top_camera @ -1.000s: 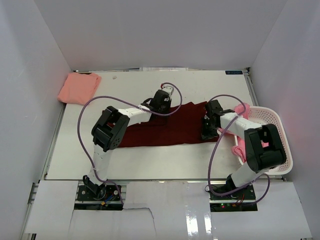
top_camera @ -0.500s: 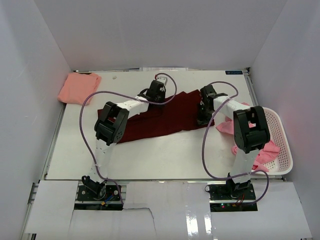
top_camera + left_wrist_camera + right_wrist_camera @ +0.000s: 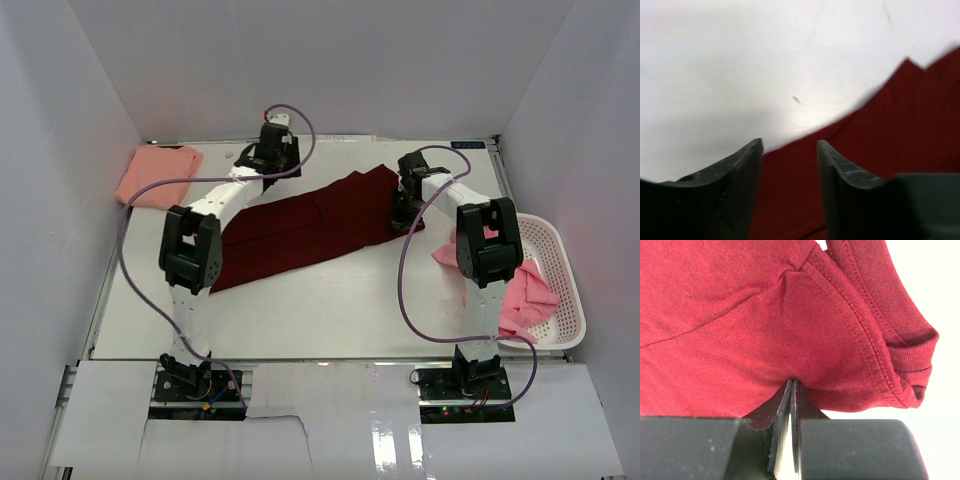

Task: Fold and stack the t-shirts
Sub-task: Rotate the tshirt 90 degrees

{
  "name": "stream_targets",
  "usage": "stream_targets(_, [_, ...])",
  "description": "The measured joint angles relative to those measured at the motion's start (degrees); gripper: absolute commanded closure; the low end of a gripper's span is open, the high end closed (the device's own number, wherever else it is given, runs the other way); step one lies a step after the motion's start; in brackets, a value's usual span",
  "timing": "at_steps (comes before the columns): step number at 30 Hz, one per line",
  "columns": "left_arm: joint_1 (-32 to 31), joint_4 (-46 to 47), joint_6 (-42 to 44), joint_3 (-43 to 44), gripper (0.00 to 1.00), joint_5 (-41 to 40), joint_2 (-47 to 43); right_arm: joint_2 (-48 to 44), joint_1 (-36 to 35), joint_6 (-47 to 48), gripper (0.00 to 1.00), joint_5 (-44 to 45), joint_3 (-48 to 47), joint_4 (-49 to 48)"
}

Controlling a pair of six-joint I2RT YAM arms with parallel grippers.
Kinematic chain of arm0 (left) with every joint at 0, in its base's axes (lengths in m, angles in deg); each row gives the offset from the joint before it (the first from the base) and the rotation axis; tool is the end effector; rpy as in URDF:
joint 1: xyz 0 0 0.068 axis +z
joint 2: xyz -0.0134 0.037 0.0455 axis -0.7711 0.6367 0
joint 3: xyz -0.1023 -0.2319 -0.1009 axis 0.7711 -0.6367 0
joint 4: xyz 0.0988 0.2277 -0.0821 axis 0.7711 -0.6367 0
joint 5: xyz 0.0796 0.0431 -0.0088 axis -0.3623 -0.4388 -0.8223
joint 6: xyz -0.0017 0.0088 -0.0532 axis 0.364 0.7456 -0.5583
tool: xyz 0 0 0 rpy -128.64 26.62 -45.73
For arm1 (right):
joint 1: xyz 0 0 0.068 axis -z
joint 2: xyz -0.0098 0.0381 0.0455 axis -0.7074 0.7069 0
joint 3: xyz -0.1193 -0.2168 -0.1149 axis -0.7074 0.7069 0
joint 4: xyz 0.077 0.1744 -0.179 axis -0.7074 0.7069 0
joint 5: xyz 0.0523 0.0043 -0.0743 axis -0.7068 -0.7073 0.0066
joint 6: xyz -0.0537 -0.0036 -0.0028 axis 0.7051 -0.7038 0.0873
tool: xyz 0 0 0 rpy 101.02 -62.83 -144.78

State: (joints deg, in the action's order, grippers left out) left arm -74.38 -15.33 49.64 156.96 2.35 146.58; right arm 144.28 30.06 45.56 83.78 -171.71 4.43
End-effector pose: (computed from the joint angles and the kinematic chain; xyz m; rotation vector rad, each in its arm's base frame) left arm 0.4607 -0.1984 0.2246 0.0876 2.2582 -0.1923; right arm 0.4137 0.1112 0.1674 0.0511 2.7619 0.1818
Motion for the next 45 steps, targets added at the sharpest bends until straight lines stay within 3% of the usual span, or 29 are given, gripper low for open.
stream_targets(6, [9.09,1.38,-0.28,-5.53,0.49,-2.16,-15.89,0.72,0.00,0.04,0.92,-0.39,-1.09,0.35])
stream_targets(8, [12.61,1.64,-0.96,-7.85,0.57,-2.80,-19.17,0.79,0.00,0.04,0.92,-0.55,-1.22,0.39])
stream_targets(9, [14.32,1.60,-1.51,-8.85,0.62,-3.72,-19.96,0.87,0.00,0.04,0.92,-0.59,-1.36,0.50])
stream_targets(10, [15.58,1.64,-2.03,-9.94,0.81,-4.70,-20.22,0.92,0.00,0.07,0.92,-0.59,-1.44,0.48])
stream_targets(12, [16.92,0.92,-2.95,-12.61,1.00,-7.04,-19.96,0.94,0.00,0.07,0.92,-0.59,-1.49,0.50])
stream_targets(18, [17.14,-2.78,-3.98,-14.82,1.00,-10.25,-14.58,1.11,0.00,0.26,0.92,-0.68,-1.77,0.48])
stream_targets(23, [18.64,-4.00,-4.50,-11.80,1.00,-10.23,-10.16,1.14,0.00,0.46,0.92,-0.68,-1.77,0.48])
stream_targets(45, [22.91,-8.83,-8.35,-12.24,1.00,-10.62,-3.56,1.16,0.00,1.09,0.92,-0.92,-1.79,0.48])
